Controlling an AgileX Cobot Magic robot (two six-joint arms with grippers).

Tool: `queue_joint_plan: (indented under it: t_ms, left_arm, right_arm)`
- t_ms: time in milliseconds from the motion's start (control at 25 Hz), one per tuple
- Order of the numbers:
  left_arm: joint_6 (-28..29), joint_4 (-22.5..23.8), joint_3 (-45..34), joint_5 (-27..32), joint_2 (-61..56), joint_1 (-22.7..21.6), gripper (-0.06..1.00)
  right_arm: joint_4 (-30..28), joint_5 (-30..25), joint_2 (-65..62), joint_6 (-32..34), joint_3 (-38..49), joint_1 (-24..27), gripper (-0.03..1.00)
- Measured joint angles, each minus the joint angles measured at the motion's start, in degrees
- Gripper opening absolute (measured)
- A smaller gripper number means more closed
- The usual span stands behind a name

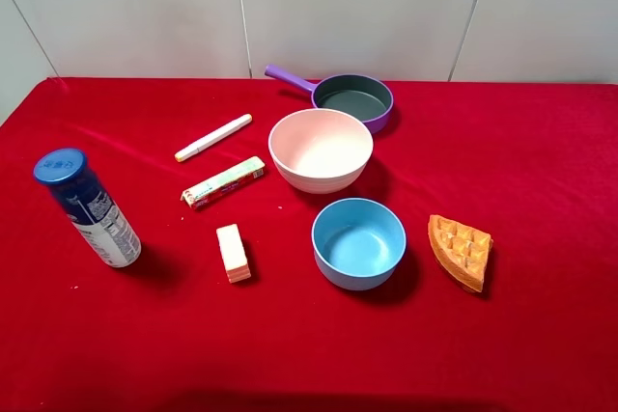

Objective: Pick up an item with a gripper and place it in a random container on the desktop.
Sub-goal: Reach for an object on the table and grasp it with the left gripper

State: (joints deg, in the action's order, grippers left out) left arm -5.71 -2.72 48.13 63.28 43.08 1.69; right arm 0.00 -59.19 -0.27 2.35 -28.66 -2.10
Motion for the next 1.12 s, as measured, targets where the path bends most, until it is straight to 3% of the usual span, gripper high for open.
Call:
queue_joint_plan:
  t_ms: [520, 1120]
  left_arm:
    - [-1.2, -3.0, 5.3, 0.2, 15.7, 0.0, 0.99]
    - [-2.9, -3.2, 5.7, -2.8, 28.1, 0.0, 0.99]
  right_arm:
    - [0.0, 0.0, 0.0, 0.0, 0.0, 0.0, 0.69]
    - [0.0, 0.0, 0.0, 0.0, 0.0, 0.0, 0.69]
